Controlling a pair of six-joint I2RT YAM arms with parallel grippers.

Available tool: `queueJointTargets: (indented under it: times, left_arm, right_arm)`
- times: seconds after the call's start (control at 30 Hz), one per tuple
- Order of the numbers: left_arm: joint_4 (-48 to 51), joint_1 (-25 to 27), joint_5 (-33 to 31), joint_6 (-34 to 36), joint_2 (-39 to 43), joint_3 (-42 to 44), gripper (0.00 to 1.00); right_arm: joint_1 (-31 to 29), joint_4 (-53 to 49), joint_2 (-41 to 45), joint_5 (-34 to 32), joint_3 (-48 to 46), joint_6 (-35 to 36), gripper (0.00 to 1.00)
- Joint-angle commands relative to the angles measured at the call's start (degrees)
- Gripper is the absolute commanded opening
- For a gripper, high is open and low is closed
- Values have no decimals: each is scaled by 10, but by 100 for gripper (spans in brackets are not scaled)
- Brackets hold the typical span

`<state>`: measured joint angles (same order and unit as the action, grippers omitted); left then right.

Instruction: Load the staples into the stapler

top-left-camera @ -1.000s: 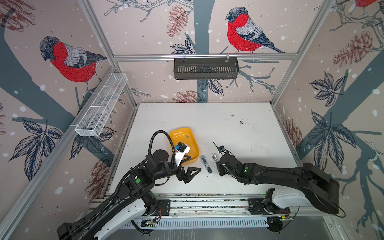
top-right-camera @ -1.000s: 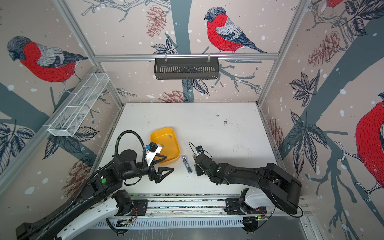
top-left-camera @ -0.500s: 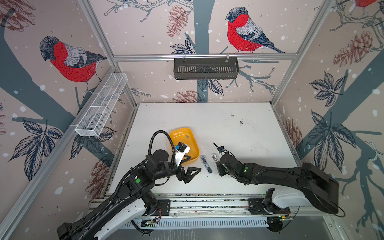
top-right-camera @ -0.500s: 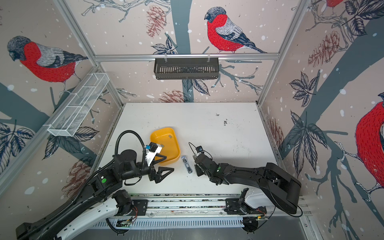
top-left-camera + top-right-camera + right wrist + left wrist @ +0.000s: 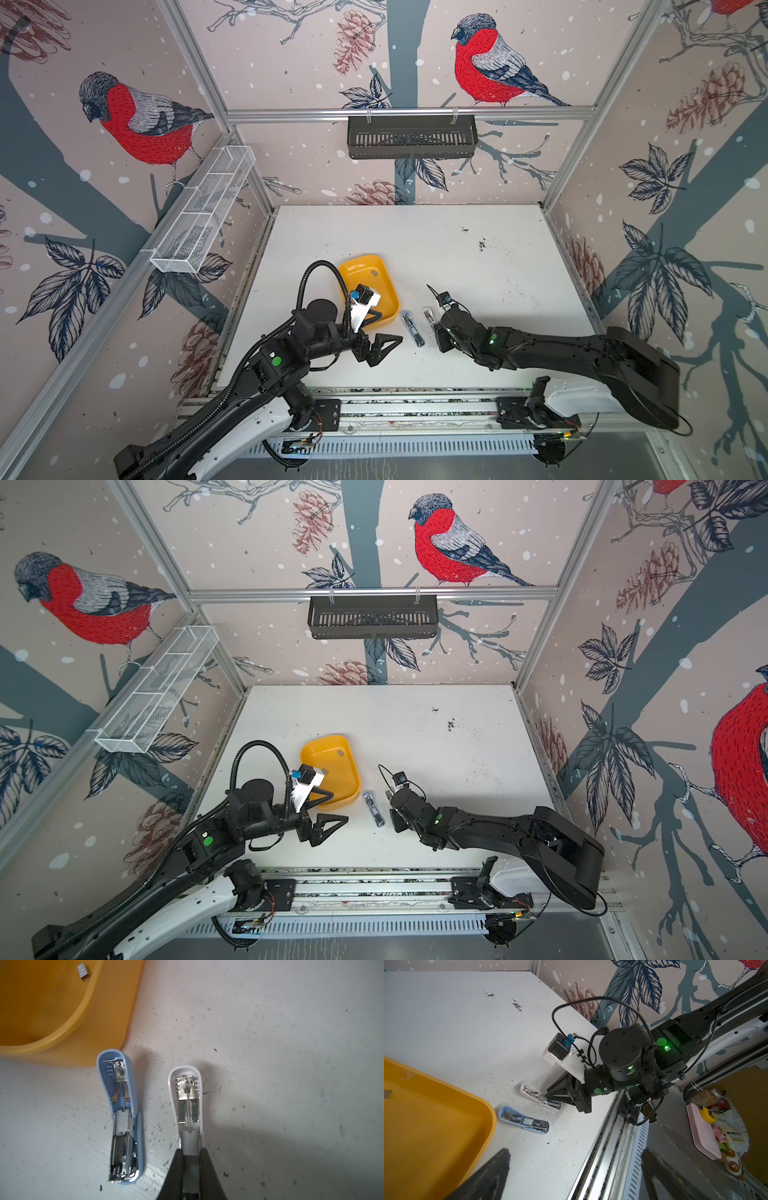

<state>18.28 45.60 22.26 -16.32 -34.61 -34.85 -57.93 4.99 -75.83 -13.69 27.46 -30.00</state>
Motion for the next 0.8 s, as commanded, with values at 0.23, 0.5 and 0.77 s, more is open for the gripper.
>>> queueJointTargets:
  times: [0.23, 0.5, 0.77]
  left_arm:
    - [-17, 1, 1, 2, 0, 1, 98]
    - [-17, 1, 0, 2, 1, 1, 98]
    - [-18, 1, 1, 2, 2, 1, 98]
  right_arm:
    - [-1, 8, -5, 2, -1, -2, 10]
    - [-1, 2, 10, -7, 7, 6, 10]
    - [0, -2, 10, 5, 11, 21, 10]
